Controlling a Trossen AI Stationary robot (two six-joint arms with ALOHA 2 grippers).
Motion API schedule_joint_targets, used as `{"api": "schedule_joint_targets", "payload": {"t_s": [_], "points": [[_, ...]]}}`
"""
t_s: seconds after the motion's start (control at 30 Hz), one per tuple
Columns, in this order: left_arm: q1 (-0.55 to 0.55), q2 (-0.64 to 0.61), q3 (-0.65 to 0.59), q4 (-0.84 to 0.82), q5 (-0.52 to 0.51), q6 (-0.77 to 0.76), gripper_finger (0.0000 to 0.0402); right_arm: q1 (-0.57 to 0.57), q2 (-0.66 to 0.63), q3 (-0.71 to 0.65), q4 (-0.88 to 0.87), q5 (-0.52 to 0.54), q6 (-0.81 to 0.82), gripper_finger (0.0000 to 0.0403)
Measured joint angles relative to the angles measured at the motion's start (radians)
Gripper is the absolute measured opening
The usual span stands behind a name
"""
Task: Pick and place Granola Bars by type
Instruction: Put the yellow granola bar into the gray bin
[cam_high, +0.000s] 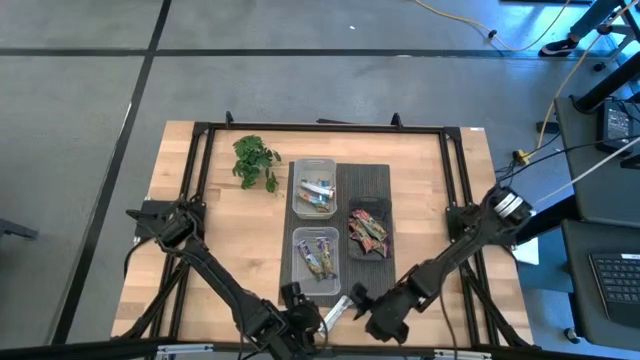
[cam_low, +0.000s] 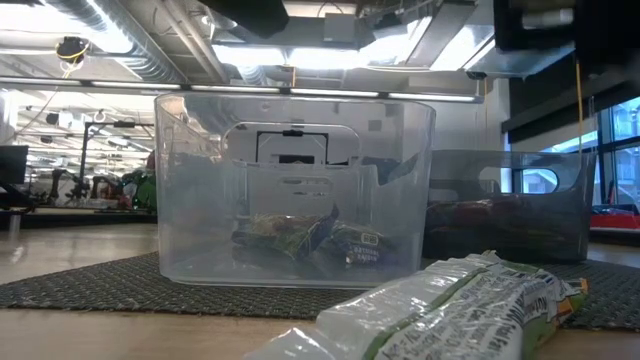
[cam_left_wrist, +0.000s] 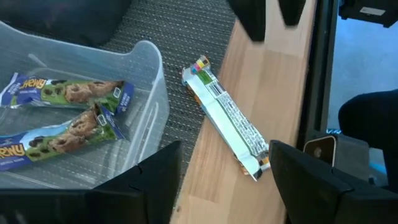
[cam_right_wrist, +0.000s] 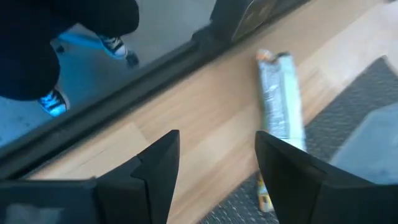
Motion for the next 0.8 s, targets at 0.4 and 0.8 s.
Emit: {"api": "schedule_joint_targets", "payload": {"t_s": [0.4,0.8], "points": [[0.001,0.0,0.0,0.001,0.0,-0.002,0.0231,-0.018,0.117,0.0,0.143,0.26,-0.009,0.0213],[0.001,0.0,0.0,0.0,-0.021,-0.002,0.0229,-0.102,0.118,0.0,0.202,0.083,0.103,0.0213]]}}
